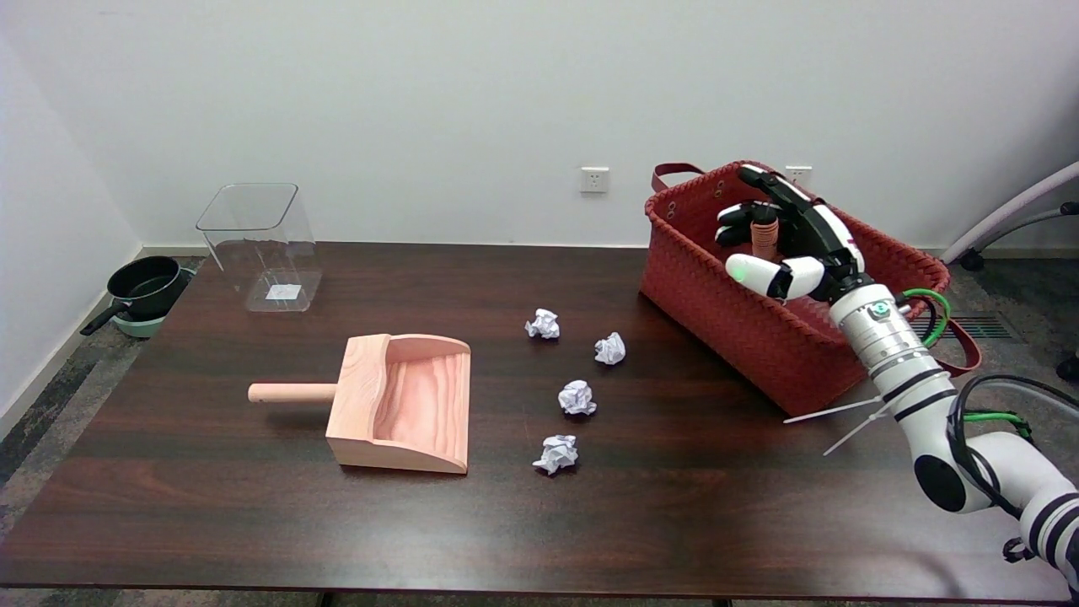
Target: Pick up the broom in the basket.
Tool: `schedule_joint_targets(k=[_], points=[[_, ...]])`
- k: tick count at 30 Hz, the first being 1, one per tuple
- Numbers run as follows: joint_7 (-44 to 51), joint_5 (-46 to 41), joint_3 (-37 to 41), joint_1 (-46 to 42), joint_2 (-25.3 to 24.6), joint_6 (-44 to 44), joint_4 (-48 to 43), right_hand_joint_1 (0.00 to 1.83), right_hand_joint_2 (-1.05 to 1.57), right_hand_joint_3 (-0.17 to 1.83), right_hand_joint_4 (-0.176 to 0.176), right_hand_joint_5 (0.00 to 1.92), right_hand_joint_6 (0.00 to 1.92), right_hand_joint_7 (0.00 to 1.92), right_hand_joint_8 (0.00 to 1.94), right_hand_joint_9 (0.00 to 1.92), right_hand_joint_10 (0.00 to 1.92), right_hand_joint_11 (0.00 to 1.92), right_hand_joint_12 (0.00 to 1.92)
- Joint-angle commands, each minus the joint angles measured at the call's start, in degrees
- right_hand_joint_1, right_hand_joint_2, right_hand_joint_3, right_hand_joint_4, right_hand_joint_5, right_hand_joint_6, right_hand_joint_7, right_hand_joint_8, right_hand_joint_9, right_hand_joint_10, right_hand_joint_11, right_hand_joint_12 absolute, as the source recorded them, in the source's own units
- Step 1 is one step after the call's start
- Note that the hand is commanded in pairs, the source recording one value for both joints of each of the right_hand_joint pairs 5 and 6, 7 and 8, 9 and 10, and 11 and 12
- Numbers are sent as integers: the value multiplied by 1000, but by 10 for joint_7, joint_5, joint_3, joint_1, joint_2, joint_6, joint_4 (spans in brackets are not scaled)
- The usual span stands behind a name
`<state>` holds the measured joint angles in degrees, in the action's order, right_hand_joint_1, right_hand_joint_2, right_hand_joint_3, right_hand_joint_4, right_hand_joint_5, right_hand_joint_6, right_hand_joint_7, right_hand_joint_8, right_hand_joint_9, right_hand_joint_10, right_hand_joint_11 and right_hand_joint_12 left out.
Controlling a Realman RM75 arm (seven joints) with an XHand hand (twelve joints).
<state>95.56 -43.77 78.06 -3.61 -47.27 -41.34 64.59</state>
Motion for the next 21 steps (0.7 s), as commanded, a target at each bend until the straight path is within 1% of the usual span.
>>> schedule_joint_targets(k=[1, 3, 5, 6, 8, 10, 12, 15, 17, 21], points=[[-8, -19, -7, 1, -1, -6, -37, 1206, -97, 1061, 0, 298, 298, 806, 806, 843, 843, 745, 745], [-8, -19, -7, 1, -1, -6, -37, 1206, -88, 1043, 0, 300, 300, 812, 812, 868, 868, 719, 719], [-8, -19, -7, 1, -1, -6, -37, 1208, -54, 1004, 0, 382, 382, 908, 908, 1005, 1005, 752, 752], [-8, -20, -7, 1, -1, -6, -37, 1216, -30, 1012, 0, 494, 494, 975, 975, 1070, 1070, 826, 826], [-8, -28, -7, 1, -1, -4, -37, 1142, 160, 964, 0, 890, 890, 1269, 1269, 1351, 1351, 1161, 1161], [-8, -38, -7, 1, -1, -3, -38, 1127, 241, 924, 0, 995, 995, 1360, 1360, 1427, 1427, 1249, 1249], [-8, -40, -7, 1, -1, -3, -39, 1113, 490, 816, 0, 1226, 1226, 1536, 1536, 1592, 1592, 1466, 1466], [-8, -40, -5, 1, -1, -2, -39, 1099, 743, 755, 0, 1478, 1478, 1671, 1671, 1702, 1702, 1594, 1594], [-8, -40, -3, 2, -1, -1, -40, 1095, 807, 753, 0, 1526, 1526, 1706, 1706, 1733, 1733, 1629, 1629], [-8, -40, -5, 11, 0, -2, -45, 1083, 900, 746, 0, 1563, 1563, 1728, 1728, 1748, 1748, 1647, 1647]])
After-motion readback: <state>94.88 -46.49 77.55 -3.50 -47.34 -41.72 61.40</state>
